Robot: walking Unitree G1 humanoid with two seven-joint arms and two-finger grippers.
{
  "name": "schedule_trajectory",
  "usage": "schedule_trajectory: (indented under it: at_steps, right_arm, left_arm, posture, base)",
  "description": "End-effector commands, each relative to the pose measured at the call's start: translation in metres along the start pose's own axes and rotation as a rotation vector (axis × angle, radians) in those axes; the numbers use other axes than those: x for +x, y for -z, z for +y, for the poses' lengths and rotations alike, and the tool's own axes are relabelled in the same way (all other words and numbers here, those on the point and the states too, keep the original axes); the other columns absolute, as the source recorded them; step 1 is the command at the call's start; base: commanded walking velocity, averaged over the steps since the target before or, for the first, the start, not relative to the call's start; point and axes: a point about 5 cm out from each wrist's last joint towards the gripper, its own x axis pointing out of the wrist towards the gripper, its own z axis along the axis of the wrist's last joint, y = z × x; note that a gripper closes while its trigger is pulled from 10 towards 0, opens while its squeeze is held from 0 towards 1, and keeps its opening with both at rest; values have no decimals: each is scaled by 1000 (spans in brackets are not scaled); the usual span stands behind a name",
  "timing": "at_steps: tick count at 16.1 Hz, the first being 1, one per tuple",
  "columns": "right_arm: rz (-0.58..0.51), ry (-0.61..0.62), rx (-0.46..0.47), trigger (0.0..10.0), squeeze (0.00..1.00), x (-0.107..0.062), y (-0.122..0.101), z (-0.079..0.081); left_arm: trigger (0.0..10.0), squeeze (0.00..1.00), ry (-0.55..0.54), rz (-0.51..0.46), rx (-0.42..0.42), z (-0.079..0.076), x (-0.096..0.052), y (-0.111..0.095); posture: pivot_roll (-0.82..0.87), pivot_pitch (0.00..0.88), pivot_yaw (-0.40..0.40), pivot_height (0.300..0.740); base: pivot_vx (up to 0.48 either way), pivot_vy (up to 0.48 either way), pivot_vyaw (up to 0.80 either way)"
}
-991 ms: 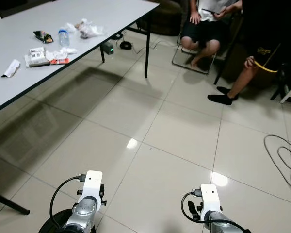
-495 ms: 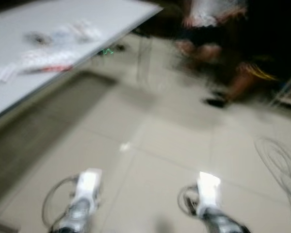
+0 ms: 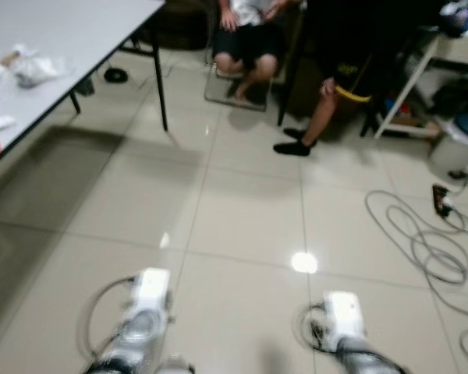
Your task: Picking trash to rubbish bin
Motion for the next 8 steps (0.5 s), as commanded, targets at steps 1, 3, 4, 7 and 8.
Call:
schedule_trajectory:
  at_steps: [1, 3, 4, 7, 8]
  right_arm:
    - [8, 35, 0, 10000, 0, -2, 4, -15]
    - [8, 35, -1, 10000, 0, -2, 3, -15]
    - [7, 34, -2, 10000, 0, -2, 3, -14]
    - [2, 31, 5, 10000, 0, -1, 0, -11]
    - [-1, 28, 8, 10000, 0, -1, -1, -9]
  left_arm:
    - [10000, 0, 35, 1, -8, -14, 0, -2]
    - [10000, 0, 37, -1, -5, -14, 0, -3]
    - [10000, 0, 38, -2, -3, -14, 1, -3]
    - [10000, 0, 36, -7, 6, -10, 1, -5]
    - [10000, 0, 34, -8, 9, -8, 2, -7]
  posture:
    - [41, 79, -61, 740]
    - [49, 69, -57, 740]
    - [51, 67, -56, 740]
    - [59, 50, -43, 740]
    - [62, 36, -33, 740]
  base:
    - [352, 0, 0]
    - [356, 0, 0]
    - [352, 0, 0]
    - [352, 0, 0]
    - [352, 0, 0]
